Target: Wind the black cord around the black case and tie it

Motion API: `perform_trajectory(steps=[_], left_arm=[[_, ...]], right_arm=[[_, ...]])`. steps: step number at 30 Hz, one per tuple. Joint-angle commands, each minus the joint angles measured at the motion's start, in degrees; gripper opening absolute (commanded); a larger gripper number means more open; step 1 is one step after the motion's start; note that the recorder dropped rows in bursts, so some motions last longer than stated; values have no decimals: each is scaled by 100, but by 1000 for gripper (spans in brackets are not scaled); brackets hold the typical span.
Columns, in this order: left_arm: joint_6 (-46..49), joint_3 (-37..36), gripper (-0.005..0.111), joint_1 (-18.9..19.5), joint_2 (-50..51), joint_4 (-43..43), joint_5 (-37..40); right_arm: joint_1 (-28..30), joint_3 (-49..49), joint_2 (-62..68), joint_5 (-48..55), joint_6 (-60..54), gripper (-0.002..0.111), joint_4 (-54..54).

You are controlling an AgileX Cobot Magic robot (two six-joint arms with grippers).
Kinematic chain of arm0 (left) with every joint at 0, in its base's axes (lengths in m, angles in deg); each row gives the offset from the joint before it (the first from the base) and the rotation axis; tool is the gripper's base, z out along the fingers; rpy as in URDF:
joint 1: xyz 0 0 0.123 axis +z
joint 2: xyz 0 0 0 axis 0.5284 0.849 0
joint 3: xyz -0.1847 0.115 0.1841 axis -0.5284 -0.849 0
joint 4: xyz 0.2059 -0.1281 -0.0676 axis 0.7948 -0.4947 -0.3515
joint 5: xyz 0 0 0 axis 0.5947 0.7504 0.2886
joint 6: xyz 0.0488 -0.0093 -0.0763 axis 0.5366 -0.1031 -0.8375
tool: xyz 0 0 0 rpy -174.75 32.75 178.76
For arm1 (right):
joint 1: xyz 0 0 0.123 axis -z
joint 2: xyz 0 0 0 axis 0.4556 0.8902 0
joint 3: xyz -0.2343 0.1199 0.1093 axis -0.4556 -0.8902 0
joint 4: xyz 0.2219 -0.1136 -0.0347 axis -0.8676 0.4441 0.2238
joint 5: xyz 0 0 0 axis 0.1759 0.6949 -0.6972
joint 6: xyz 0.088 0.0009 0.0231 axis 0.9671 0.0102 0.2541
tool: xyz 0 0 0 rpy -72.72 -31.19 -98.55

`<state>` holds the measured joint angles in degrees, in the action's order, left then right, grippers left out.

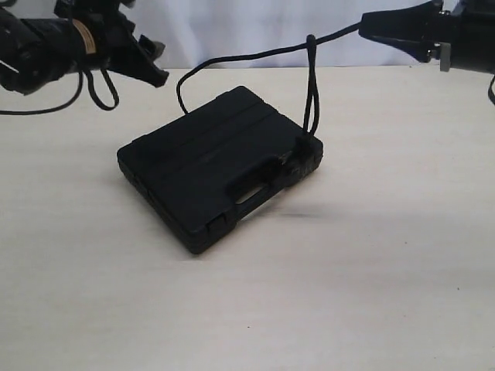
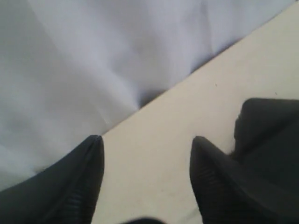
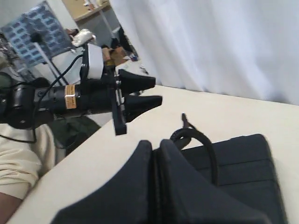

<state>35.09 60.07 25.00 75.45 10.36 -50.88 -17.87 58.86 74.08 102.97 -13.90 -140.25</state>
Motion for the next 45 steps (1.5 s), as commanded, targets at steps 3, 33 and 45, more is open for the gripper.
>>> perform_trajectory(steps=[3, 33, 45], left_arm=[[-119, 14, 54, -315, 445, 117, 280], [-134, 14, 54, -421, 1396, -114, 1273], [-134, 14, 54, -421, 1396, -106, 1202]], right_arm=[[1, 8, -714, -1233, 180, 4, 431], [1, 21, -3555, -3724, 6147, 4, 7449], [-924, 480, -1181, -2009, 5316, 4, 7482]])
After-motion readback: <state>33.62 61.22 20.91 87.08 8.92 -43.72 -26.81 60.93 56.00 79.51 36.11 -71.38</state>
